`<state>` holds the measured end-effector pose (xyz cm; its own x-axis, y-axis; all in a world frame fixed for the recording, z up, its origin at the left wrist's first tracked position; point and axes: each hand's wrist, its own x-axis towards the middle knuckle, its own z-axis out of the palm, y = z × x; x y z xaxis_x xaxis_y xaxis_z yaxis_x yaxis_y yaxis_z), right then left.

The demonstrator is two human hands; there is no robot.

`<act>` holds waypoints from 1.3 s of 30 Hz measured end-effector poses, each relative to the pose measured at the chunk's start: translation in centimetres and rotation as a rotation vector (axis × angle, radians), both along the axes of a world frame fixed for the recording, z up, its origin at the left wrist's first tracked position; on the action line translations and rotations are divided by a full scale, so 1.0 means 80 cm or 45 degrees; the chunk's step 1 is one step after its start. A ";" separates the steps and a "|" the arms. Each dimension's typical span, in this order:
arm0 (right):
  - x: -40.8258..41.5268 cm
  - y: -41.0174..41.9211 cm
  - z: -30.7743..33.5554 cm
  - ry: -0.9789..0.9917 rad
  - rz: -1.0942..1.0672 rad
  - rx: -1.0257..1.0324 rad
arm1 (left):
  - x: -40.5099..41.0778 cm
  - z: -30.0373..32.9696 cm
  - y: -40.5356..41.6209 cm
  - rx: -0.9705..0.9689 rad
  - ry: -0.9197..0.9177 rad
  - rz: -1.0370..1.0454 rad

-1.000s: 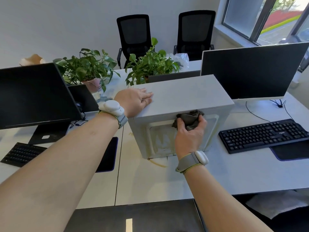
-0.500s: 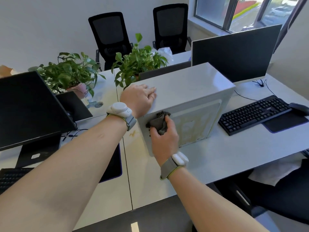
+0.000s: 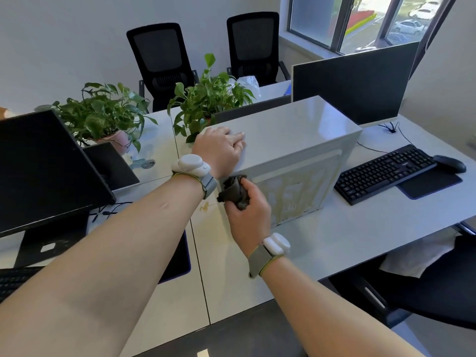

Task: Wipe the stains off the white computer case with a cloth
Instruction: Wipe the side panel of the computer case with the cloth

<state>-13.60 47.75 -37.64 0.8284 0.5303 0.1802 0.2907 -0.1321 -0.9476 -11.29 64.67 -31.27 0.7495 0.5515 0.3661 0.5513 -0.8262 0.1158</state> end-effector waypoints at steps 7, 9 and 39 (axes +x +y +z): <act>0.022 -0.023 -0.003 0.019 0.167 -0.111 | 0.002 -0.001 0.000 -0.013 -0.007 0.013; 0.030 -0.014 0.008 -0.112 0.048 0.081 | 0.002 0.000 -0.002 -0.016 -0.012 0.038; 0.074 -0.038 -0.010 -0.276 -0.068 0.168 | 0.000 0.005 -0.006 -0.134 0.035 0.074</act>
